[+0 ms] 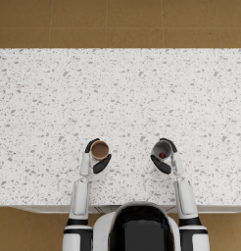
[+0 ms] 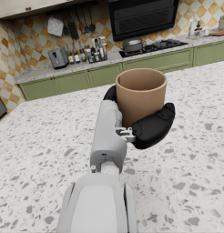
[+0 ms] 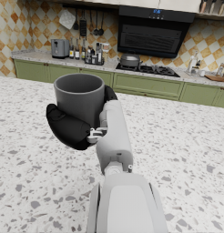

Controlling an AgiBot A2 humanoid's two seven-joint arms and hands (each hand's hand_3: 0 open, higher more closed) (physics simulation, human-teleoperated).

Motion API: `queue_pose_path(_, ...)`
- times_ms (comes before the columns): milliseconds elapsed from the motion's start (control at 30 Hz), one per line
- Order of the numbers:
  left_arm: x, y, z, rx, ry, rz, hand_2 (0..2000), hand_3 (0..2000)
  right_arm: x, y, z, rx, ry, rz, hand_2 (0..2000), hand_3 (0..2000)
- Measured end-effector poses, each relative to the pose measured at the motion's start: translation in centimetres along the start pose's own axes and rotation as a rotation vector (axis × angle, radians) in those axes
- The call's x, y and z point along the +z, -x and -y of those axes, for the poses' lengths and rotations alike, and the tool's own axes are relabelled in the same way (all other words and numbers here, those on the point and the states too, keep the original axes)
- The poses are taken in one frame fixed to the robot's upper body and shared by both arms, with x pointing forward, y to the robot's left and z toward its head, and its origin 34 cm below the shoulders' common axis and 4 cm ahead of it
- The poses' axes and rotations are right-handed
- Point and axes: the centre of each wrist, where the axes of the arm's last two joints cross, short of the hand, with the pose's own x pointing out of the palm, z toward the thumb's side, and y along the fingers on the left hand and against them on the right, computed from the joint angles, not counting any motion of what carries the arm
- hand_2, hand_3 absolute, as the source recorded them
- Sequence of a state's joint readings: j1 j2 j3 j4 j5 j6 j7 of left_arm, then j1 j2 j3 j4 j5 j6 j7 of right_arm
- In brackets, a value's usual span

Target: Pick up two cups and pour the berry on the right into the cup on the left

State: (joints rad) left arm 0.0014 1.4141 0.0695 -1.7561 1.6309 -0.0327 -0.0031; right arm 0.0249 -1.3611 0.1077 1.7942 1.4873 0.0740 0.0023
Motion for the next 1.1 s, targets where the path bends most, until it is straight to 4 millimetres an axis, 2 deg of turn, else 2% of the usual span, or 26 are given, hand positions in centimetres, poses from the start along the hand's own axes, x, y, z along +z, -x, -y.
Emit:
queue_pose_path(233,2.9,-3.9,-3.3,-0.090,-0.123,-0.058,2000,1280,3.4,-1.2,3.8,0.004,0.149,-0.177,2000,1280)
queue_pose_path(500,2.9,-7.2,-4.8,-0.189,-0.123,-0.046,2000,1280,7.0,-2.1,7.6,-0.034,0.273,-0.392,2000,1280)
queue_pose_path(700,2.9,-7.9,-5.3,-0.209,-0.117,-0.041,2000,1280,8.6,-2.6,8.8,-0.074,0.322,-0.567,2000,1280)
queue_pose_path(1000,2.8,-8.1,-5.8,-0.207,-0.109,-0.035,2000,1280,9.8,-3.0,9.4,-0.124,0.340,-0.843,2000,1280)
queue_pose_path(1033,3.1,-8.5,-6.0,-0.290,-0.146,-0.123,2000,1280,10.0,-3.1,9.4,-0.120,0.352,-0.893,2000,1280)
queue_pose_path(1100,2.9,-8.1,-6.3,-0.280,-0.139,-0.130,2000,1280,10.2,-3.1,9.6,-0.135,0.352,-0.954,2000,1280)
